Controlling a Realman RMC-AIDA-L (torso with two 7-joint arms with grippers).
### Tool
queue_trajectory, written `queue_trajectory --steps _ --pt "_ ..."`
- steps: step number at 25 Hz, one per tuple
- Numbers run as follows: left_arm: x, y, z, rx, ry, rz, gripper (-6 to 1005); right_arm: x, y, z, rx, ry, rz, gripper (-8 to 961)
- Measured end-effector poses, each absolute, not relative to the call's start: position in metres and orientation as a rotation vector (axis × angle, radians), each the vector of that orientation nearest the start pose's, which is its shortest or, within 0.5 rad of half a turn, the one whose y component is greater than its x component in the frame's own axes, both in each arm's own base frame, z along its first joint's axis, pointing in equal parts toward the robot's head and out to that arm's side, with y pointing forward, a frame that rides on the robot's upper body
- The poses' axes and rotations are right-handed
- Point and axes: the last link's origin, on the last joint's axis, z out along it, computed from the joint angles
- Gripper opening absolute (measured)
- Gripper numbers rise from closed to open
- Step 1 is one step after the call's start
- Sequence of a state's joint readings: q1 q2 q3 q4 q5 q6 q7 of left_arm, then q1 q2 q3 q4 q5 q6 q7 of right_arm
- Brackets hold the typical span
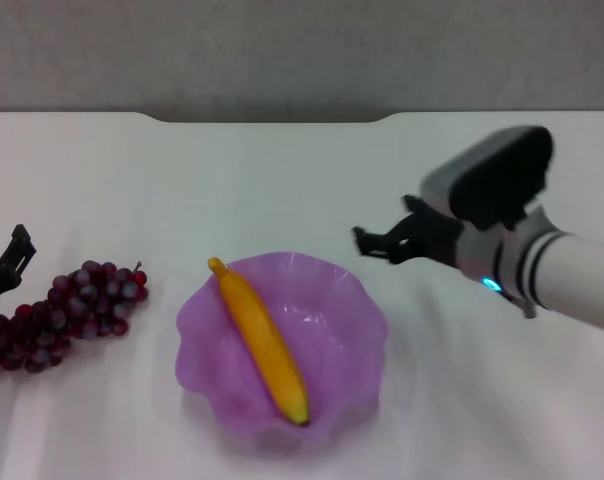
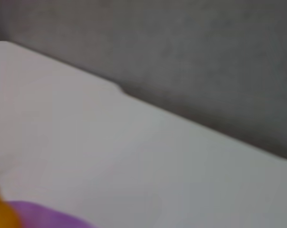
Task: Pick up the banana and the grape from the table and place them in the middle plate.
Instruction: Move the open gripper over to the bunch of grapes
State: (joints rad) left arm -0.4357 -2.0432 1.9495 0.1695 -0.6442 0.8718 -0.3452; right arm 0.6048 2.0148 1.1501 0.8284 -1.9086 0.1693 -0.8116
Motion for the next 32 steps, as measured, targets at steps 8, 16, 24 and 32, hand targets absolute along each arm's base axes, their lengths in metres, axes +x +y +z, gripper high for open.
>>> queue_trajectory --steps 8,16,24,32 --pt "-0.375 0.343 0.004 -1.449 -0.898 -0.618 811 0.232 0.392 -0.084 -2.035 0.403 0.199 891" --pt "-0.372 0.344 0.001 -1.459 -0.898 -0.624 811 0.264 0.380 -0.063 -1.829 0.380 0.309 888" --pt "-0.369 0.344 -0.002 -1.468 -0.912 -0.643 811 0.289 0.367 -0.040 -1.708 0.441 0.511 888" --pt "-0.356 0.349 -0.003 -1.507 -0.897 -0.714 811 0.305 0.361 -0.042 -1.744 0.507 0.499 889"
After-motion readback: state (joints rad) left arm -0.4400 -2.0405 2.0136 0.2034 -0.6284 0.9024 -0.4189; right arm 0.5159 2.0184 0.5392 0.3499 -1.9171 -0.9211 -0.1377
